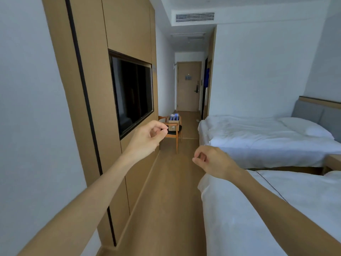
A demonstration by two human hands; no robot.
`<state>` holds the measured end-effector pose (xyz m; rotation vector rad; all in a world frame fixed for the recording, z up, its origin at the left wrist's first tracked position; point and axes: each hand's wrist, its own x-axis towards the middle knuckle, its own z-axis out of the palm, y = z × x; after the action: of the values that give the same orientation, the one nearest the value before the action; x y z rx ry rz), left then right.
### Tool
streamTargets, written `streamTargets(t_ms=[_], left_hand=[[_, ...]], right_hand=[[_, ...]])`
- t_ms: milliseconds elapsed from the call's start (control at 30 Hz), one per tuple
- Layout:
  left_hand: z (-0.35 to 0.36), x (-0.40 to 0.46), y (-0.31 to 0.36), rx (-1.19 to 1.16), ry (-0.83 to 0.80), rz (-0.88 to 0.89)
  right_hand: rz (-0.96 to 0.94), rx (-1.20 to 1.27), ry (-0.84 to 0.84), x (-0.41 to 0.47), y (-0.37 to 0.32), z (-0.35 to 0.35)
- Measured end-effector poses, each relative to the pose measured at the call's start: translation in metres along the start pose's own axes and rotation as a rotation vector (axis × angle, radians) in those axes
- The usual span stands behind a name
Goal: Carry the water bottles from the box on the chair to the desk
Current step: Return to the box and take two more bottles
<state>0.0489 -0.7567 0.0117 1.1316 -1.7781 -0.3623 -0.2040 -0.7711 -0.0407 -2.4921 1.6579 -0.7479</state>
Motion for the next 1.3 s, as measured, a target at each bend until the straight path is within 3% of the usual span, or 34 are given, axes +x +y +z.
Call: streamTargets(t_ms=[433, 933, 1300], left_hand=[[0.101, 0.225, -0.149, 0.033, -0.065, 0.03], [0.205, 0.492, -0.286, 0.054, 0.001, -0.002], [0.266, 0.681, -0.444, 0.031, -0.003, 0.0]], right_hand=[[0.048, -0.015, 0.017, 0.232, 0.153, 0.064], [-0.003, 0.023, -0.013, 0.517, 0.337, 0.106], [0.014, 0.002, -0.005, 0.719, 0.435, 0.184]])
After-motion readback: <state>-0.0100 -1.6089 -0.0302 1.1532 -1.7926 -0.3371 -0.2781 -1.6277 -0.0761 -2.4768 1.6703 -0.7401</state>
